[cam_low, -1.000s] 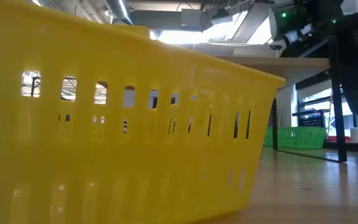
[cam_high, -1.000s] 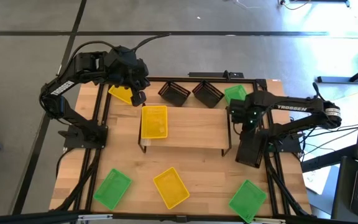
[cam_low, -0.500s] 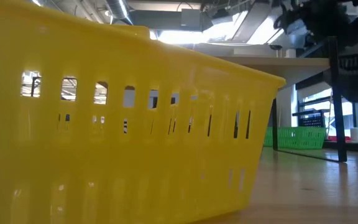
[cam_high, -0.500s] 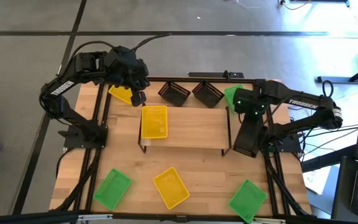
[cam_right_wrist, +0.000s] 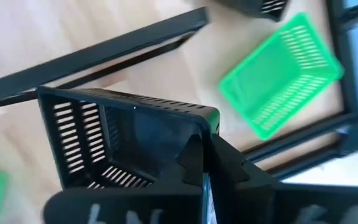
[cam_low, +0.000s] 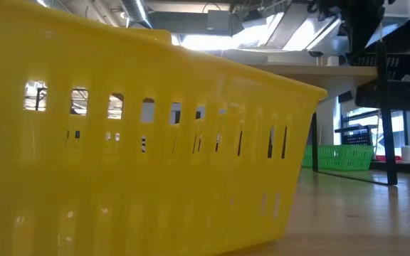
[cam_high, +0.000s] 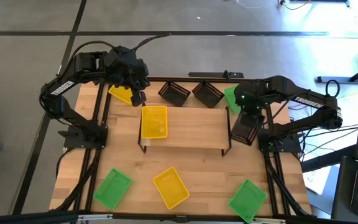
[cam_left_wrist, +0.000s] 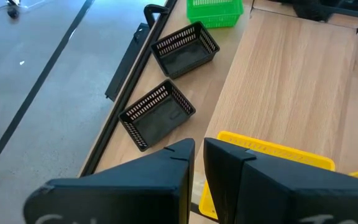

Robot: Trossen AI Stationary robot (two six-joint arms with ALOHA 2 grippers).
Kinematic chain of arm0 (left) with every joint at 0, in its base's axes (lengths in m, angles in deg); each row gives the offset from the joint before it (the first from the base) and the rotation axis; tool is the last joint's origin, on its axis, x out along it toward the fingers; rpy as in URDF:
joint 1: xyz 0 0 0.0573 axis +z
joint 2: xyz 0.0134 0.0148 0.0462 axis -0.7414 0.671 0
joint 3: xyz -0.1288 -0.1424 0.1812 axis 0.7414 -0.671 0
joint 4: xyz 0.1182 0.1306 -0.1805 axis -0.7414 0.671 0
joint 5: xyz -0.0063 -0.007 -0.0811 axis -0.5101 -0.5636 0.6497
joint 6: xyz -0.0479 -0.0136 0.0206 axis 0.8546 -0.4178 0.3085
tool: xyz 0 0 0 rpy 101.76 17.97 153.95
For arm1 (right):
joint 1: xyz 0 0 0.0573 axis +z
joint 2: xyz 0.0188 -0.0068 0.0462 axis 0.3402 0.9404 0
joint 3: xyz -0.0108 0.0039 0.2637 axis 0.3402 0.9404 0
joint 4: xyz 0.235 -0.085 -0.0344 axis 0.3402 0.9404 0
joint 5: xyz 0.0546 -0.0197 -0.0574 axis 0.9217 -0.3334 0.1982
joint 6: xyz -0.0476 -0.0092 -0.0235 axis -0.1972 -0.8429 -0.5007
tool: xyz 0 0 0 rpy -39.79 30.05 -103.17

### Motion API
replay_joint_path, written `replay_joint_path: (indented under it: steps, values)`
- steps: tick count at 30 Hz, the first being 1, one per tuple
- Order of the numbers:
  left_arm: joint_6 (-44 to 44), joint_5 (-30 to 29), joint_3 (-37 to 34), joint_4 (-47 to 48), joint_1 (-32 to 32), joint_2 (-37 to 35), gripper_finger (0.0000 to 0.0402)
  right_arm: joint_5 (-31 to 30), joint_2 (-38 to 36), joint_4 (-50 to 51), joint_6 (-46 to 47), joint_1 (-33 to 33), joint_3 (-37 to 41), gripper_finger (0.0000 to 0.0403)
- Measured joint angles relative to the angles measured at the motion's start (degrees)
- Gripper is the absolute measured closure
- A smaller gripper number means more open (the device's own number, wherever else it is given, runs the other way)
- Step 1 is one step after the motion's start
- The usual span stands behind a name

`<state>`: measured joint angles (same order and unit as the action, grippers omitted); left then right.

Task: Stack baskets on shelf by color
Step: Put the bottom right black bin on the shelf

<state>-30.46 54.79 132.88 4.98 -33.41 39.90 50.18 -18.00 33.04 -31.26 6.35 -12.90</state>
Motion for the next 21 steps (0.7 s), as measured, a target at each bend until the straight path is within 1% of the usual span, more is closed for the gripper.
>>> replay_joint_path:
  steps: [9, 17, 19, 21]
  values:
    - [0.0, 0.0, 0.0, -0.4, 0.0, 0.0, 0.0374, -10.8, 0.0, 0.0, -0.7, -2.7, 0.0, 0.0403]
    - [0.3, 0.0, 0.0, -0.3, 0.0, 0.0, 0.0374, -24.5, 0.0, 0.0, -3.3, -6.2, 0.0, 0.0403]
    - [0.4, 0.0, 0.0, -0.3, 0.0, 0.0, 0.0374, -26.8, 0.0, 0.1, -4.1, -7.3, -0.4, 0.0403]
    - [0.6, 0.0, 0.0, -0.3, 0.0, 0.0, 0.0374, -27.7, 0.1, 0.1, -4.8, -8.3, -1.7, 0.0403]
